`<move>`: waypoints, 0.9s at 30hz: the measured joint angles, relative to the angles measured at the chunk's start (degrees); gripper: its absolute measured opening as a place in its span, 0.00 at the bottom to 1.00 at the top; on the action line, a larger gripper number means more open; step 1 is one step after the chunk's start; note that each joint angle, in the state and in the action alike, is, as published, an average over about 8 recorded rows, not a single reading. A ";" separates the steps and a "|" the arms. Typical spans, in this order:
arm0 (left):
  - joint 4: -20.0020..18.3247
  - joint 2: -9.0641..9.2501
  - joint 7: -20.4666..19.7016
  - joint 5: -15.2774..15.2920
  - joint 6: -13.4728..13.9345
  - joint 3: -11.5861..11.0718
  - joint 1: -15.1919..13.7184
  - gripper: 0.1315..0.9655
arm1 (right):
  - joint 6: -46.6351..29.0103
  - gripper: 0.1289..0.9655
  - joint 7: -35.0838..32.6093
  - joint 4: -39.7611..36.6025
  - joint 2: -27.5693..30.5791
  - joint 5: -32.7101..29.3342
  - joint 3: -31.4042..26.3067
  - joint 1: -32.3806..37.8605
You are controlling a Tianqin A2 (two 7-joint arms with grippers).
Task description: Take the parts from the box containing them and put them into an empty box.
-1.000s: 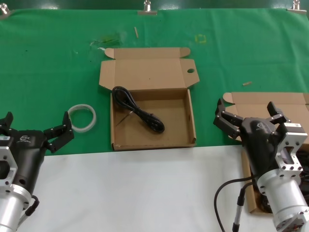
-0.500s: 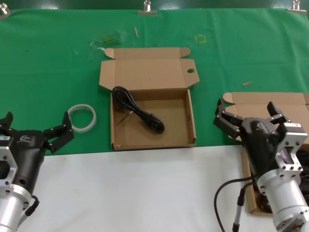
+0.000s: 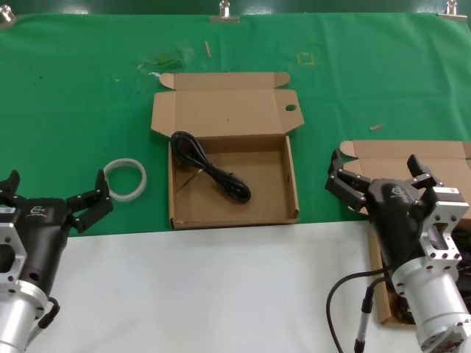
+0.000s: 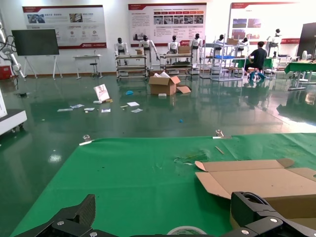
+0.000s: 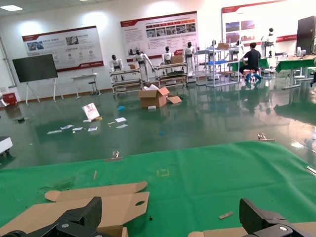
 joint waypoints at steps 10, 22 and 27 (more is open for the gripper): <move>0.00 0.00 0.00 0.00 0.00 0.00 0.00 1.00 | 0.00 1.00 0.00 0.00 0.00 0.00 0.00 0.00; 0.00 0.00 0.00 0.00 0.00 0.00 0.00 1.00 | 0.00 1.00 0.00 0.00 0.00 0.00 0.00 0.00; 0.00 0.00 0.00 0.00 0.00 0.00 0.00 1.00 | 0.00 1.00 0.00 0.00 0.00 0.00 0.00 0.00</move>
